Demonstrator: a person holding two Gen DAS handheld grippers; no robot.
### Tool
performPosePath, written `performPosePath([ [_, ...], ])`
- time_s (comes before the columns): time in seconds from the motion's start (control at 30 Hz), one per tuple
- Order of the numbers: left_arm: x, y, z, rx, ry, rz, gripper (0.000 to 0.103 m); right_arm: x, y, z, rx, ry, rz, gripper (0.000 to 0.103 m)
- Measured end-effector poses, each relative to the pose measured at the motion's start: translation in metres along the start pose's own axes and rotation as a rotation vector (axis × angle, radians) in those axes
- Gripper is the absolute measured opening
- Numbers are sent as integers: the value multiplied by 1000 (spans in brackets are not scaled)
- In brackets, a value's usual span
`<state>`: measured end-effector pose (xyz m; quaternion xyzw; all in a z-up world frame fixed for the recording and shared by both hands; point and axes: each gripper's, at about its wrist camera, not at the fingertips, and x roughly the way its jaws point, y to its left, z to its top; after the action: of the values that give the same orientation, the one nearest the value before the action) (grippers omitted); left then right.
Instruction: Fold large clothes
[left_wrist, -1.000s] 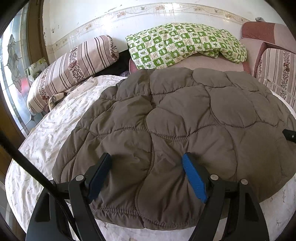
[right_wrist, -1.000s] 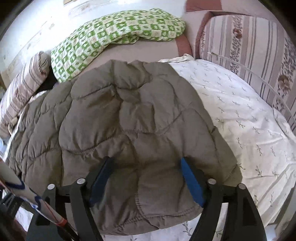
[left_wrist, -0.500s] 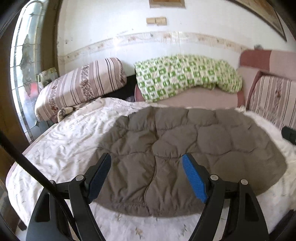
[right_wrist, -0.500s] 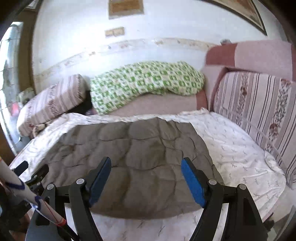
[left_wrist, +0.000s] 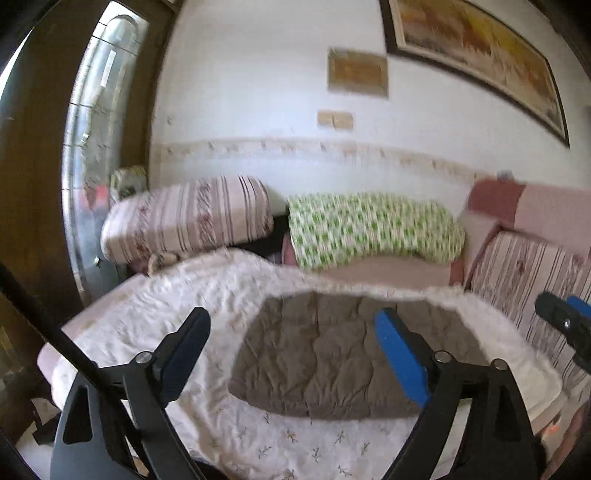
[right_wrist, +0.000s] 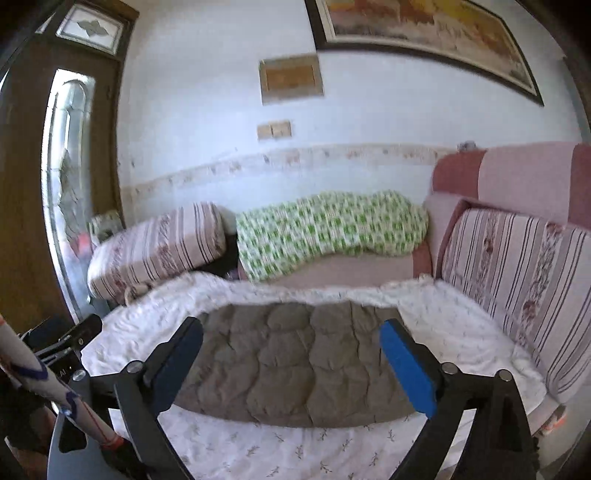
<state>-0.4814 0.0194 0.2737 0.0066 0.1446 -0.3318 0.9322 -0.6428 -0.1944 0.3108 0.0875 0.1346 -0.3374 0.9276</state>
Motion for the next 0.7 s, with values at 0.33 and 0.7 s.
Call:
performPosePath([
  [0.33, -48, 5, 20, 27, 14, 48, 103, -50, 34, -5, -23, 5, 26, 103],
  [0.7, -21, -4, -8, 3, 74, 172, 103, -14, 28, -17, -3, 42, -34, 103],
])
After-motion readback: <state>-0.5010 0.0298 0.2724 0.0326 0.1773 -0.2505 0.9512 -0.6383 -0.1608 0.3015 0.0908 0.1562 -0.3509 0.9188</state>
